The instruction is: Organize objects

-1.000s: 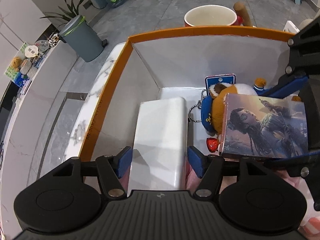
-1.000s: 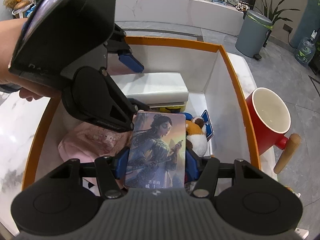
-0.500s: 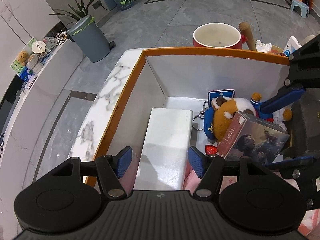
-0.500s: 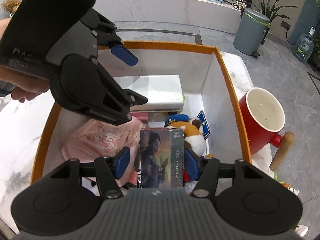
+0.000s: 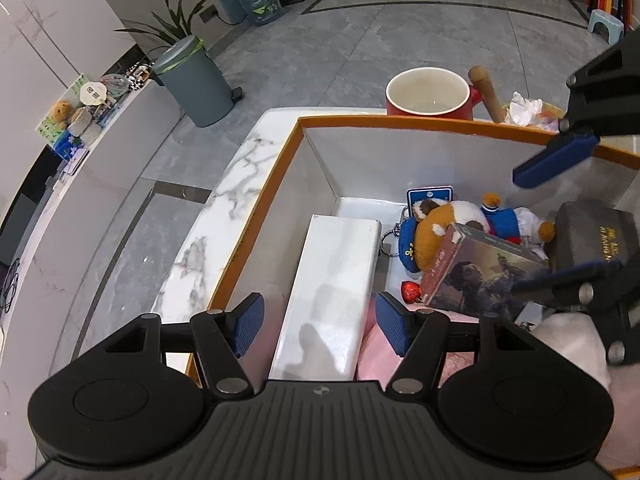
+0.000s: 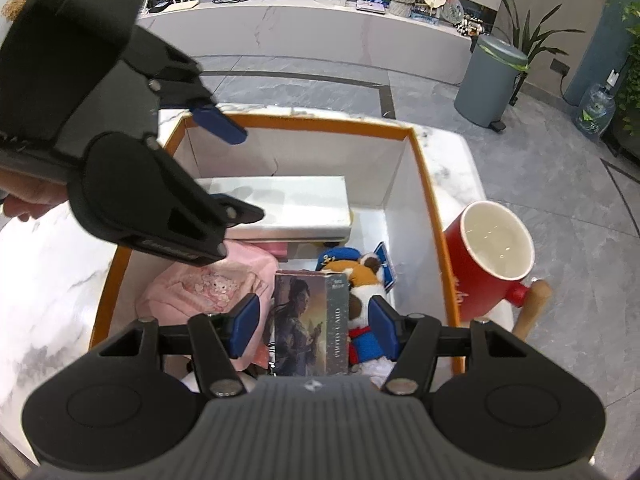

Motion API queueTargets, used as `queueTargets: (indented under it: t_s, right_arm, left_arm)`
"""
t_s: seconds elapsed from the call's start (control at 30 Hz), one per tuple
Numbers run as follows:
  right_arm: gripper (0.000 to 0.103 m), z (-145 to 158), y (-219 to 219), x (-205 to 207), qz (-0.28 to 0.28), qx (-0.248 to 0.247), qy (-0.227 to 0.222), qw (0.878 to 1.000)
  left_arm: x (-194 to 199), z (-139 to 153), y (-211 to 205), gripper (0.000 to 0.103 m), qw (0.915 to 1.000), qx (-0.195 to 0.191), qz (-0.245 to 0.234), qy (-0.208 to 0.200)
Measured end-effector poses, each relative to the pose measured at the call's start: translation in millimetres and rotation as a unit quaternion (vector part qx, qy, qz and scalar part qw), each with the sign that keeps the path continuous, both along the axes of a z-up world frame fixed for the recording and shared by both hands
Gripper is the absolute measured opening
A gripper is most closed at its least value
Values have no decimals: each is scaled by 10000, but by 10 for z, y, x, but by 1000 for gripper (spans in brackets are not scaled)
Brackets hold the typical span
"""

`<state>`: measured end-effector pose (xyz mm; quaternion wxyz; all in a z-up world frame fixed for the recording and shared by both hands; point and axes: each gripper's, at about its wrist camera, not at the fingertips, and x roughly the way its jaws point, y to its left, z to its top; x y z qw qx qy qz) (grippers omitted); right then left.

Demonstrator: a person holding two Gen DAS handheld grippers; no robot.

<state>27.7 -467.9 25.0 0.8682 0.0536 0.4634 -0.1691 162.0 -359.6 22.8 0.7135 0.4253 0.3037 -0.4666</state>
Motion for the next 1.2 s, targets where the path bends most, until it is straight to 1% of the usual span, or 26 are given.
queueTargets:
  t_s: [0.1,0.2,0.33,0.4,0.43,0.47,0.53,0.6,0.67,0.73,0.8,0.87,0.9,0.97,1.07,1.13,1.17,1.2]
  right_arm:
    - [62,104,20,-62,-53,-74,-26,10000]
    - [63,230,60,-114,-81,-209,-42,9997]
    - [63,450,118,-196,-112,-383,-131,9991]
    - [63,578,167,-249,-139,-451,-207,9987]
    - [63,640,194,-278,-151,-481,-245,9984]
    - [63,698,224,-312,-162,-513,-285,9981]
    - [65,816,285,-386,-198,-577,-374,9974]
    - [68,920,348,-455,-254,-666,-449,9964]
    - [68,1008,409,-523,-315,-755,-518,9953]
    - [68,1095,474,-590,-385,-838,-599,9939]
    - [68,1177,562,-660,-447,-912,-674,9925]
    - [69,1247,662,-730,-488,-997,-757,9909]
    - [71,1285,720,-773,-504,-1052,-800,9900]
    - [73,1350,820,-863,-550,-1160,-889,9877]
    - [75,1416,932,-974,-641,-1257,-1018,9848]
    - [79,1442,979,-1011,-694,-1315,-1090,9829]
    - [82,1446,1001,-1024,-721,-1363,-1127,9816]
    - [86,1447,1014,-1035,-748,-1393,-1165,9805]
  left_arm:
    - [-46,123,74,74,9998,-114,112,74]
    - [-114,289,175,75,9990,-359,218,135]
    - [-247,504,293,75,9980,-549,297,47]
    - [-299,615,371,76,9964,-722,440,61]
    - [-316,681,424,80,9941,-885,619,130]
    - [-325,730,468,83,9914,-1034,771,238]
    - [-369,832,582,83,9845,-1342,1039,449]
    - [-445,912,683,90,9774,-1589,1302,500]
    - [-532,991,799,92,9664,-1900,1640,549]
    - [-619,1054,925,93,9540,-2202,1909,703]
    - [-728,1115,1043,94,9435,-2449,2076,817]
    - [-848,1172,1165,98,9337,-2667,2232,852]
    - [-885,1200,1215,98,9294,-2726,2338,848]
    - [-931,1234,1283,103,9218,-2753,2561,945]
    - [-954,1262,1386,103,9093,-2872,2819,1057]
    - [-975,1280,1458,103,9043,-2934,2918,1051]
    - [-998,1273,1494,103,9037,-2922,2959,1017]
    - [-1031,1261,1511,103,9050,-2869,2988,967]
